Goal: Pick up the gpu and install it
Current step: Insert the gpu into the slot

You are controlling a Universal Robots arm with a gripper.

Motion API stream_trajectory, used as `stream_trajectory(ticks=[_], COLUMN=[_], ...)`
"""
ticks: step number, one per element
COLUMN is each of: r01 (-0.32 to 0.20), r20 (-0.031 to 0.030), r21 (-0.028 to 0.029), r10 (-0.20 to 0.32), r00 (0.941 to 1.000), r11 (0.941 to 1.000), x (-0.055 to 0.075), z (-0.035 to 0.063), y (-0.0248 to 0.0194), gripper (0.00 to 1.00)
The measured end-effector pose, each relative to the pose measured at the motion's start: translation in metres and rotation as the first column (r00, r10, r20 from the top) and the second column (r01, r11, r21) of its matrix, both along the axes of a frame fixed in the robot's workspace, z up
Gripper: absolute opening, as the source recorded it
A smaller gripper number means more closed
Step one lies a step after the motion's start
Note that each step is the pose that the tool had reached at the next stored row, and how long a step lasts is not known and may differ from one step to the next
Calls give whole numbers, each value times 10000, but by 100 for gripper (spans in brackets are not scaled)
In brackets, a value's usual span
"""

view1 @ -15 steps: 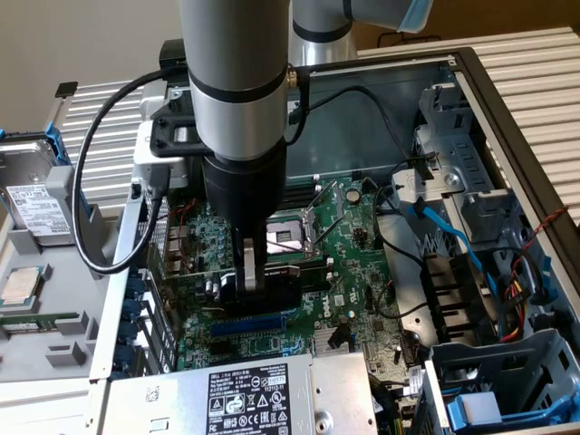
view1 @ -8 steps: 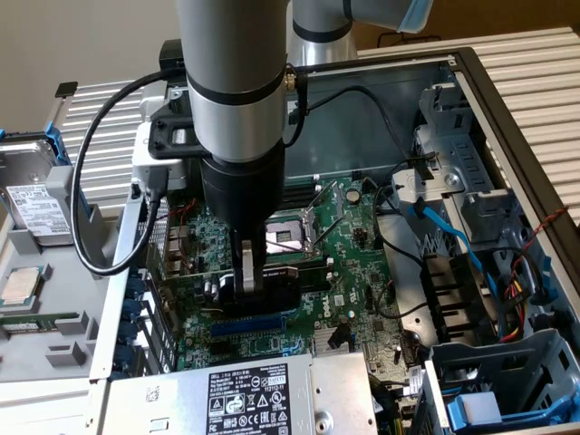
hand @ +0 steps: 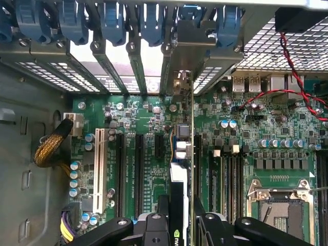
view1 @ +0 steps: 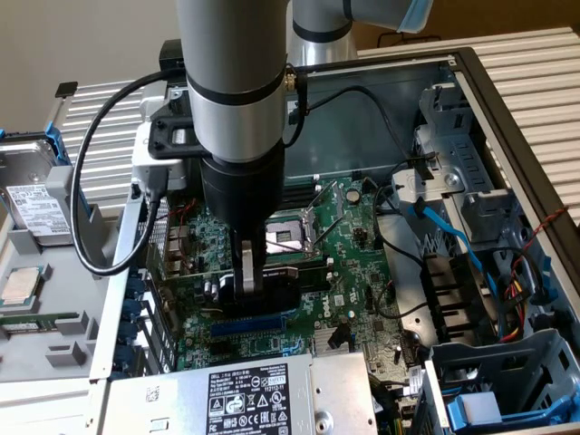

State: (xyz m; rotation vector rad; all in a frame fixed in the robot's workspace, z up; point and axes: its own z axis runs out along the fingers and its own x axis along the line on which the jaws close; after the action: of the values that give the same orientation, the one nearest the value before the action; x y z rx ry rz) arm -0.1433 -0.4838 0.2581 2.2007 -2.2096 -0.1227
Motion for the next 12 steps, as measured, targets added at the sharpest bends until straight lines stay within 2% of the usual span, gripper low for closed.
stream_trajectory(ticks=[12], r01=[0], r20=[-12], r21=[-2], r10=[0], r00=[10000], r11=[10000], x=[9], z=[-2], y=[-12], gripper=[27])
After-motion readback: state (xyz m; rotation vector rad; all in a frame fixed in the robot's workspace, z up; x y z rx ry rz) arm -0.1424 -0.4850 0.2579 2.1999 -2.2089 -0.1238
